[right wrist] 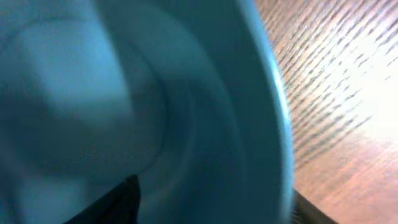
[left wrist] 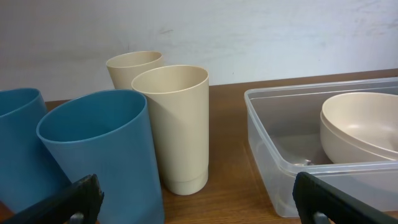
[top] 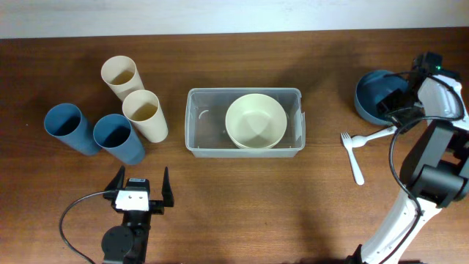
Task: Pack container
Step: 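Grasp the blue bowl rim with the right gripper, then lift the blue bowl and carry it left over the container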
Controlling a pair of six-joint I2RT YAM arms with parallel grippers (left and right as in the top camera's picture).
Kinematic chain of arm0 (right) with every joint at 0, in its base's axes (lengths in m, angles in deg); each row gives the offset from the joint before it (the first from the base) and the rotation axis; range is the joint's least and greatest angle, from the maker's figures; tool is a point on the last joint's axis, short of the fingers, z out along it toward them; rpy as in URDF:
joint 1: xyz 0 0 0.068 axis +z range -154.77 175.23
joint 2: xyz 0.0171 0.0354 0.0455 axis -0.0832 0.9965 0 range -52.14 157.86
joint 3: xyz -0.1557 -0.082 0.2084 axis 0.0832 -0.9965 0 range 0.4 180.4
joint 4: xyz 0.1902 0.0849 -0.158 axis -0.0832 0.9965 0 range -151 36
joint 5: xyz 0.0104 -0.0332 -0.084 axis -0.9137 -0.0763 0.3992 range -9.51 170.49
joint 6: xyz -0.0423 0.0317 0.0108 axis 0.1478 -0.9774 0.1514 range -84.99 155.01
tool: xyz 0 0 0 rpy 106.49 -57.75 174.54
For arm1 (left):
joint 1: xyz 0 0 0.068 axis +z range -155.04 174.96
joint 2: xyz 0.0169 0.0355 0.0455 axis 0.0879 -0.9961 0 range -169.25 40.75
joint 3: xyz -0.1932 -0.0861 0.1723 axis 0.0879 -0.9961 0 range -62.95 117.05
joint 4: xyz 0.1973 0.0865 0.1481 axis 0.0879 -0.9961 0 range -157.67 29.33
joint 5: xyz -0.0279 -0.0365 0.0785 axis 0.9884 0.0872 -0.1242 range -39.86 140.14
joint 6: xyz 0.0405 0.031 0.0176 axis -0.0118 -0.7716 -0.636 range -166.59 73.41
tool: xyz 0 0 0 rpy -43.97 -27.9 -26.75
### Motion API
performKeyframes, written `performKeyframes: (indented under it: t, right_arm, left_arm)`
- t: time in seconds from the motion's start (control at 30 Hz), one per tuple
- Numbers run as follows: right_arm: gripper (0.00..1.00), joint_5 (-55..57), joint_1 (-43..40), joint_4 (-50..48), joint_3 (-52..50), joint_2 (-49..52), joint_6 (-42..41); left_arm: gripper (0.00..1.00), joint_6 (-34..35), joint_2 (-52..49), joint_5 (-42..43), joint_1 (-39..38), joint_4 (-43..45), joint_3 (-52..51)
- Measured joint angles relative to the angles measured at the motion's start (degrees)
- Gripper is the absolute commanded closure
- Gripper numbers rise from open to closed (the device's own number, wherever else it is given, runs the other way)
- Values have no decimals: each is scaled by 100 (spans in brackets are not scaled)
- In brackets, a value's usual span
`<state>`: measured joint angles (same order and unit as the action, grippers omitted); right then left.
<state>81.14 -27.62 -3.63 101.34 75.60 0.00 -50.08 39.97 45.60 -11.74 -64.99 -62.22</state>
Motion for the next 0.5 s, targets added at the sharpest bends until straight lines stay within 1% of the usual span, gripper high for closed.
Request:
performKeyframes:
  t: [0.03, 0.1, 0.3, 0.5]
  right_arm:
    - [52, 2, 0, -39, -4, 39, -11]
    - [61, 0, 0, -83, -11, 83, -28]
    - [96, 22, 0, -160, -26, 96, -85]
    - [96, -162, 0, -190, -24, 74, -83]
  left_arm:
    - [0, 0, 0, 0, -2, 0, 0]
    - [1, 0, 0, 0, -2, 0, 0]
    - [0, 0, 0, 0, 0, 0, 0]
    - [0, 0, 0, 0, -2, 0, 0]
